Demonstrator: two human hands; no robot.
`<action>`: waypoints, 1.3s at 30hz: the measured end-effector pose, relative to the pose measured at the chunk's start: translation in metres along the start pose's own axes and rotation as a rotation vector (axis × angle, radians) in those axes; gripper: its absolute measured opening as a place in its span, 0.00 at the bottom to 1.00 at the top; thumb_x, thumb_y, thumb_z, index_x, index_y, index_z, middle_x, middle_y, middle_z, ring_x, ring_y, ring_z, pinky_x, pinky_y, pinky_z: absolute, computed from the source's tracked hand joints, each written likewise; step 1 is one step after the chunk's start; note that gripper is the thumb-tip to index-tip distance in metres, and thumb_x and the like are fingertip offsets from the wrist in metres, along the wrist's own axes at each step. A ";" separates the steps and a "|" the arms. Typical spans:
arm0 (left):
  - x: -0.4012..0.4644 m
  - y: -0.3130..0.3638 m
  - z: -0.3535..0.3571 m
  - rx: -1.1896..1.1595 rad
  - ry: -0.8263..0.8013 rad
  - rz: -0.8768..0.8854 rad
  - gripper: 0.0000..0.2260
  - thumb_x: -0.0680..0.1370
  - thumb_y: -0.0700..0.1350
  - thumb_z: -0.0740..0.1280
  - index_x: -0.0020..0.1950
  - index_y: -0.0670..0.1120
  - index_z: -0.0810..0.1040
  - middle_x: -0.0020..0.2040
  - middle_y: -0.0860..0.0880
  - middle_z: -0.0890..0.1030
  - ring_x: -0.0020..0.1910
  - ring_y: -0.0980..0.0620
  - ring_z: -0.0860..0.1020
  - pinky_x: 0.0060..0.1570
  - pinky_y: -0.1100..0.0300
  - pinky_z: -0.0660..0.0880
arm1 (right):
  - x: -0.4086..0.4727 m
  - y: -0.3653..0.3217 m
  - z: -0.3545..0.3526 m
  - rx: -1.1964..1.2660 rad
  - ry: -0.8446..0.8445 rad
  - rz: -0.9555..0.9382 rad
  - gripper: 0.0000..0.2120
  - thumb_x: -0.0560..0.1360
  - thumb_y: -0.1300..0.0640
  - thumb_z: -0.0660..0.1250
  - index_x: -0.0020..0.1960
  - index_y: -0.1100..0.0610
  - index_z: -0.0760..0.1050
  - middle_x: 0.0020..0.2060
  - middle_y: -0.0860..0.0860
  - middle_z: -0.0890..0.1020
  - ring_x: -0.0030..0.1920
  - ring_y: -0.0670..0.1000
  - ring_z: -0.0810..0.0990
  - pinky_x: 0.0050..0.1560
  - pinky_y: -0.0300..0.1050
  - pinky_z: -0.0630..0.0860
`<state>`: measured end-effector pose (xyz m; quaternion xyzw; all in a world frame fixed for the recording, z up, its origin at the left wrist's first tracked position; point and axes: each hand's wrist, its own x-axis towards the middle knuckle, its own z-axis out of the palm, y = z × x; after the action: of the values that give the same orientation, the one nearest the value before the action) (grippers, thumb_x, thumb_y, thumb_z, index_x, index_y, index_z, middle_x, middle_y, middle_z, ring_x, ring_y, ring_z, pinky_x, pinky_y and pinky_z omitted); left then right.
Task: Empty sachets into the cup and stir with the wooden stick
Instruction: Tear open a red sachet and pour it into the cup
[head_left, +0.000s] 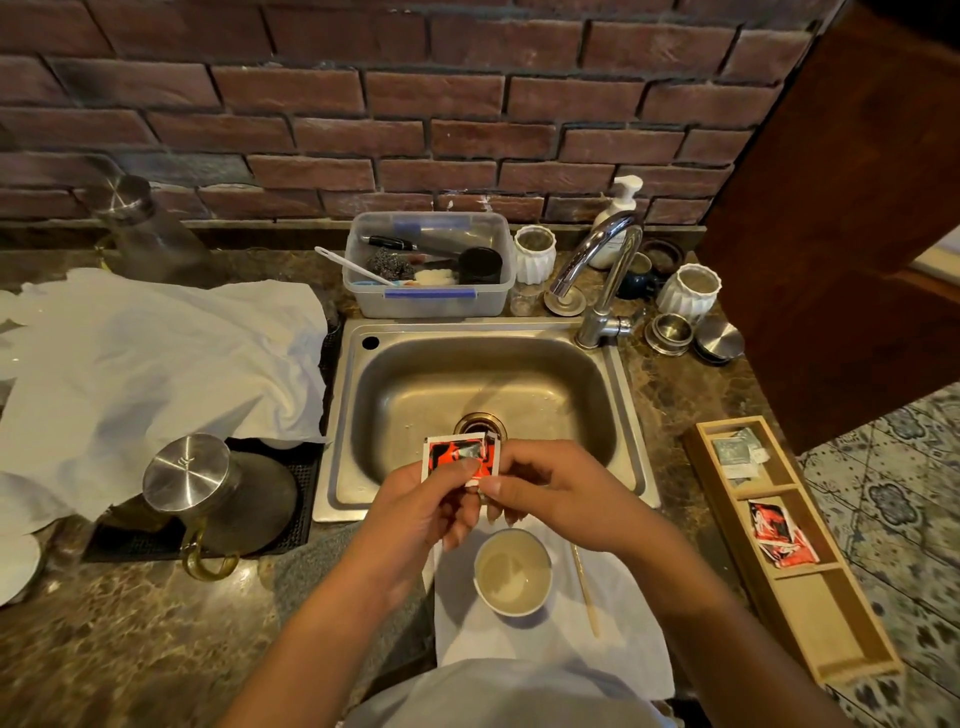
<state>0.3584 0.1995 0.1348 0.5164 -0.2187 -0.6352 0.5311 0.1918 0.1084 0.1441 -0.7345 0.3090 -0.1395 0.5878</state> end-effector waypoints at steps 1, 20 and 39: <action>-0.001 0.001 -0.001 0.031 -0.018 0.004 0.12 0.77 0.48 0.68 0.39 0.41 0.82 0.31 0.40 0.76 0.24 0.51 0.70 0.24 0.63 0.66 | 0.000 -0.001 -0.001 0.027 -0.011 -0.005 0.07 0.81 0.58 0.68 0.53 0.62 0.81 0.43 0.57 0.86 0.44 0.56 0.85 0.48 0.51 0.84; 0.006 -0.004 0.010 -0.324 0.036 -0.170 0.09 0.74 0.41 0.66 0.34 0.44 0.71 0.22 0.49 0.66 0.18 0.56 0.61 0.18 0.68 0.55 | 0.007 0.004 0.011 -0.528 0.225 -0.334 0.09 0.80 0.55 0.68 0.43 0.57 0.77 0.36 0.45 0.75 0.38 0.47 0.73 0.37 0.45 0.72; 0.000 -0.005 0.002 -0.101 0.022 -0.107 0.12 0.80 0.41 0.64 0.35 0.43 0.74 0.24 0.47 0.66 0.21 0.54 0.61 0.21 0.63 0.60 | 0.002 0.004 0.011 -0.276 0.125 -0.128 0.10 0.79 0.49 0.68 0.49 0.56 0.82 0.38 0.50 0.83 0.39 0.50 0.80 0.42 0.56 0.78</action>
<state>0.3542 0.2006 0.1309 0.5067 -0.1527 -0.6672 0.5243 0.1986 0.1157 0.1371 -0.8164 0.3139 -0.1781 0.4508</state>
